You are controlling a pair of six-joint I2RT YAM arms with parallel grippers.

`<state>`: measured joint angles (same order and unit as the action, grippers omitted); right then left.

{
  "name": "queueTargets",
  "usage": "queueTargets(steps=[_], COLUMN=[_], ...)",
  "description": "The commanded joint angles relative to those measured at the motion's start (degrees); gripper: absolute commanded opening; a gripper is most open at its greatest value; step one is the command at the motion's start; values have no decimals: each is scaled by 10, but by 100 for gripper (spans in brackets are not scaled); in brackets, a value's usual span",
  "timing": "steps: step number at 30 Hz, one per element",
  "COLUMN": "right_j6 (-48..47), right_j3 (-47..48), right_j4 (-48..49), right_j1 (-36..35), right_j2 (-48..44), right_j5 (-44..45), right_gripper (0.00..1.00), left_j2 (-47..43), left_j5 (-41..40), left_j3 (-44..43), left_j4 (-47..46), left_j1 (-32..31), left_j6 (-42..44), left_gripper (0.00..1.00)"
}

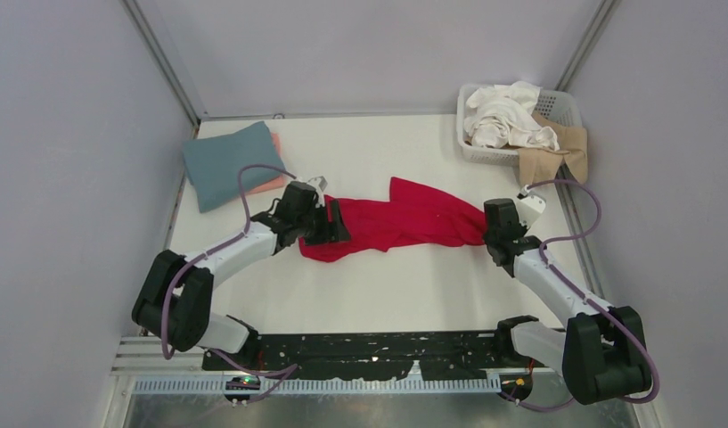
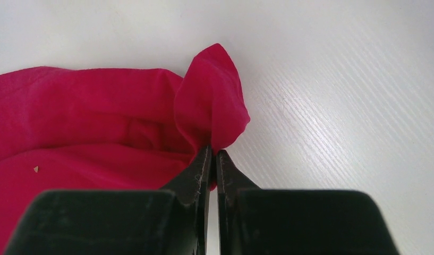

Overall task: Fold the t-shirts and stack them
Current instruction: Flatten out the tshirt

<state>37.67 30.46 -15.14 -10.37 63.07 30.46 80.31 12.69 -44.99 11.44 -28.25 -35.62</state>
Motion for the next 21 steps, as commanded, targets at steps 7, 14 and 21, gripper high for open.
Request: queueTargets(steps=[7, 14, 21], right_j6=[5, 3, 3], right_j3=[-10, -11, -9], right_j4=[37, 39, 41], right_j1=[5, 6, 6], right_j2=[3, 0, -4], right_j5=[7, -3, 1], right_gripper=[12, 11, 7], left_j2=[54, 80, 59], left_j5=[0, -9, -6], left_j3=[-39, -57, -61], left_j4=[-31, -31, -11], left_j1=[-10, -10, -12], left_j6=[6, 8, 8], left_gripper=[57, 42, 0])
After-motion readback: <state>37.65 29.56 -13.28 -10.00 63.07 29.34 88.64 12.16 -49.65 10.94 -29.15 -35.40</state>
